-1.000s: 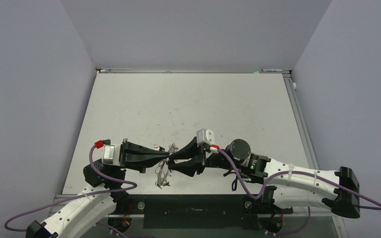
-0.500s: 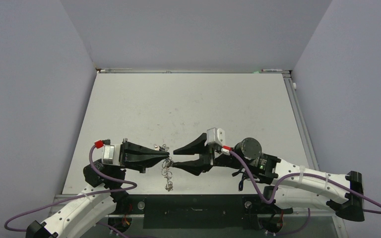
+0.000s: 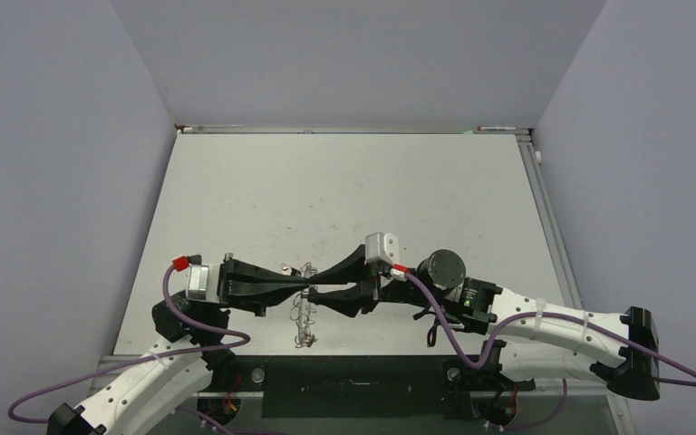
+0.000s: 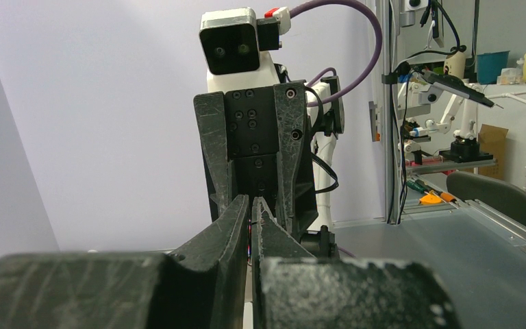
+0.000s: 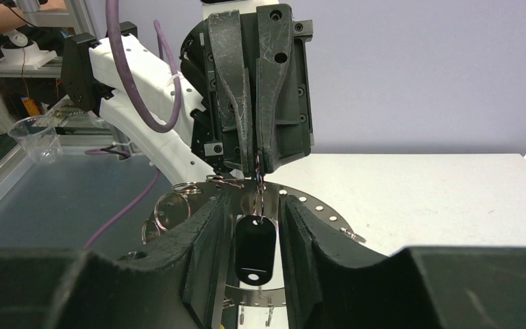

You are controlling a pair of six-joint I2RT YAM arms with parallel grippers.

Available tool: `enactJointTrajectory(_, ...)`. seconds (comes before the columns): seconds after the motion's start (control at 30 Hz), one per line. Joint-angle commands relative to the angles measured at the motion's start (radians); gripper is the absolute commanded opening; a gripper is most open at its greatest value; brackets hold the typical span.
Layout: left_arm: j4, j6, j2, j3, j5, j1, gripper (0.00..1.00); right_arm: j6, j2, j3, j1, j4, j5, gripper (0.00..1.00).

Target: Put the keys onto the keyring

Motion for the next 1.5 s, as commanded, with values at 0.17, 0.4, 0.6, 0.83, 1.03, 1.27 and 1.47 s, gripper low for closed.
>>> enactJointTrajectory(0.17,0.049,-0.011,-0.012,0.015,-0.037,0.005,0.00,0.002,0.028,0.055,-0.004,0.094,-0.011,0.25)
enactJointTrajectory(0.4,0.049,-0.010,-0.013,0.015,-0.037,0.005,0.00,0.003,0.034,0.059,-0.003,0.095,-0.014,0.15)
enactJointTrajectory(0.6,0.047,-0.011,-0.012,0.014,-0.038,0.007,0.00,-0.005,0.046,0.066,-0.004,0.081,-0.010,0.18)
enactJointTrajectory(0.83,0.046,-0.012,-0.012,0.013,-0.040,0.009,0.00,-0.007,0.052,0.071,-0.003,0.080,-0.015,0.07)
enactJointTrajectory(1.03,0.043,-0.012,-0.011,0.015,-0.041,0.011,0.00,-0.014,0.049,0.070,-0.004,0.075,-0.015,0.05)
enactJointTrajectory(1.27,-0.174,0.109,-0.087,0.044,-0.030,0.012,0.23,-0.072,0.031,0.129,-0.003,-0.096,0.035,0.05)
enactJointTrajectory(1.47,-0.432,0.267,-0.178,0.086,-0.047,0.010,0.66,-0.138,0.009,0.205,-0.005,-0.392,0.100,0.05)
